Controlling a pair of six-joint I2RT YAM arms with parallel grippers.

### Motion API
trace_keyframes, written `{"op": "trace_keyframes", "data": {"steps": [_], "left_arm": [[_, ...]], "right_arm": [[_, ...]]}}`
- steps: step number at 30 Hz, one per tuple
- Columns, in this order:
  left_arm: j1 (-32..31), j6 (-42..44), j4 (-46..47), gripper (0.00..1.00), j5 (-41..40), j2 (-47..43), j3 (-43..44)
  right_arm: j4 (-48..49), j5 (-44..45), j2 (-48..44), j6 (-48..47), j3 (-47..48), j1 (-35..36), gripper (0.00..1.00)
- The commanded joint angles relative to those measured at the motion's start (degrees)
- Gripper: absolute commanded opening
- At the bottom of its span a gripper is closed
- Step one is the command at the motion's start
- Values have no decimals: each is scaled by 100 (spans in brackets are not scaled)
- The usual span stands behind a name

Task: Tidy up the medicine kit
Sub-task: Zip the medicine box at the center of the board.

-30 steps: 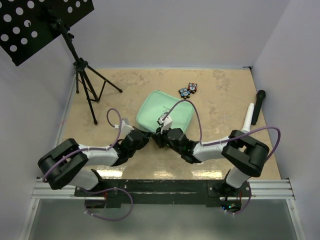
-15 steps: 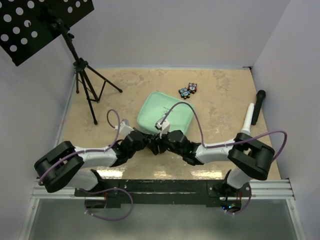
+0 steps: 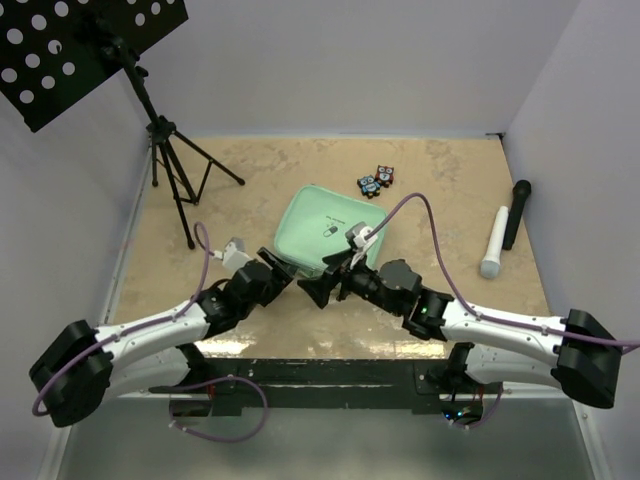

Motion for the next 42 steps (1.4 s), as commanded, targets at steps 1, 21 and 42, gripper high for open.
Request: {"op": "trace_keyframes", "data": {"steps": [1, 21, 42], "left_arm": [[72, 438, -1110, 79, -305, -764, 155], [3464, 3384, 547, 89, 2276, 1596, 2195], [3693, 2865, 3737, 81, 5539, 4253, 2873]], "right_arm": [[-620, 983, -244, 318, 235, -13, 98], [-2168, 2630, -78, 2770, 534, -1374, 98], [-1114, 1461, 1785, 1058, 1192, -2368, 98]]}}
